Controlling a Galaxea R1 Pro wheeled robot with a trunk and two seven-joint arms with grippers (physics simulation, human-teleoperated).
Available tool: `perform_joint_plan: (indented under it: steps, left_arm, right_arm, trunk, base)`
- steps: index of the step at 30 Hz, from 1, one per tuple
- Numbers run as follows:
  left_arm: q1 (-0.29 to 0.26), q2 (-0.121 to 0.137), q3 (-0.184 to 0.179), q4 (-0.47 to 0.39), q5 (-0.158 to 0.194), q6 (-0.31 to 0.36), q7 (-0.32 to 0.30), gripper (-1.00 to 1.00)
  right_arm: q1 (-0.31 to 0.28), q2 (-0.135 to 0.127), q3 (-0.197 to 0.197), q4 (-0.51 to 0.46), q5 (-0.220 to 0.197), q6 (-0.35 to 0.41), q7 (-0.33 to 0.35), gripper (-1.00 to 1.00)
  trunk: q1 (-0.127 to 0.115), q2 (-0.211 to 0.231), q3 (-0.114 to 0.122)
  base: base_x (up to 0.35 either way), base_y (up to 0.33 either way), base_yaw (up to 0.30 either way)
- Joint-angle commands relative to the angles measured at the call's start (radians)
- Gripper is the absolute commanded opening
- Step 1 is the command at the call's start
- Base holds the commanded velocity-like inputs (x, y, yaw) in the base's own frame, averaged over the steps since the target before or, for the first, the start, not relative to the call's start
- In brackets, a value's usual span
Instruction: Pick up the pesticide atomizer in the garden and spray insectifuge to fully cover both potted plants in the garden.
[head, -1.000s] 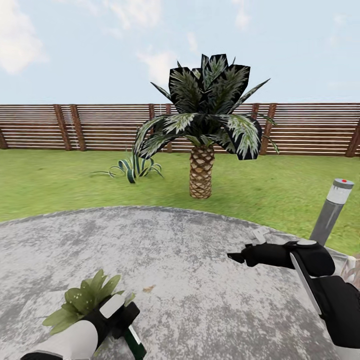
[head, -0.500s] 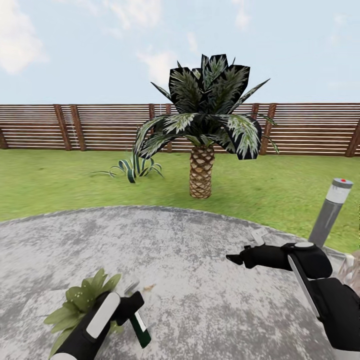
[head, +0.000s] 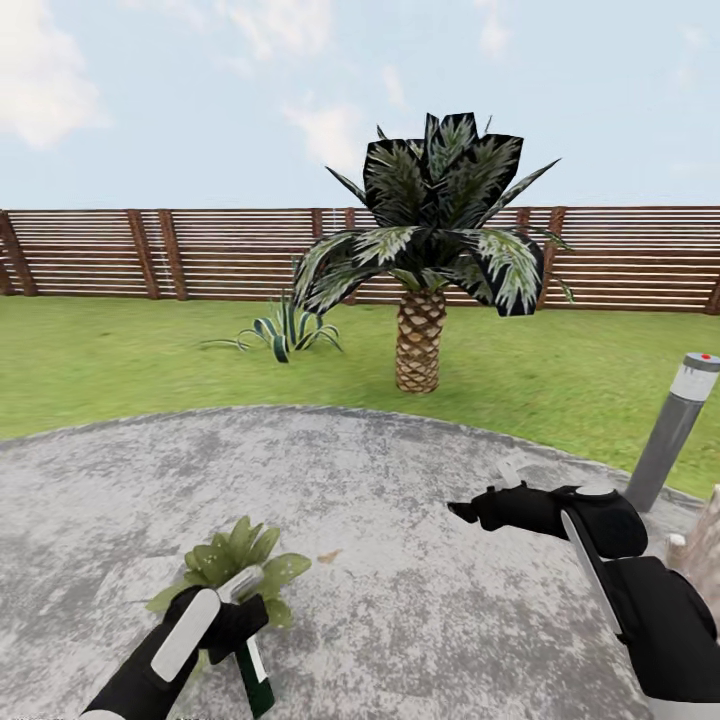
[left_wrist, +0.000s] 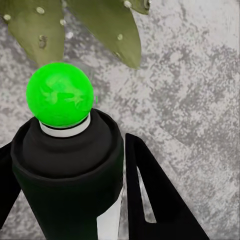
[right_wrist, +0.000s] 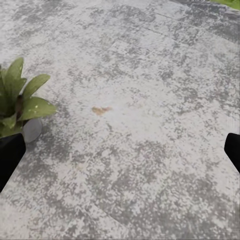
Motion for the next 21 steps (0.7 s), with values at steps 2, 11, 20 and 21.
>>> perform_joint_plan:
  steps: [2,11,20,21]
  left_arm:
    - [0.000,0.002,-0.003,0.002,0.011,-0.001,0.010,-1.00]
    - [0.009,0.030,-0.002,-0.004,-0.031,-0.019,0.004,-1.00]
    - [0.022,0.069,-0.003,0.011,-0.183,-0.072,-0.066,-1.00]
    - [0.022,0.072,-0.003,0.017,-0.191,-0.074,-0.074,-1.00]
  right_arm:
    - [-0.001,-0.001,0.001,-0.001,0.009,0.002,0.007,1.00]
    - [-0.001,-0.001,-0.004,-0.001,0.008,-0.059,0.010,1.00]
    - [-0.001,-0.002,-0.006,-0.001,0.008,-0.059,0.009,1.00]
    - [-0.001,-0.002,-0.005,-0.001,0.008,-0.060,0.009,1.00]
  trunk:
    - [0.000,-0.001,-0.001]
    - [0.000,-0.001,0.000]
    - [0.000,-0.001,0.001]
    - [0.000,-0.001,0.001]
  base:
    - [-0.005,0.322,0.028]
    - [-0.001,0.325,-0.031]
    - [0.010,0.328,-0.045]
    - [0.079,0.329,-0.002]
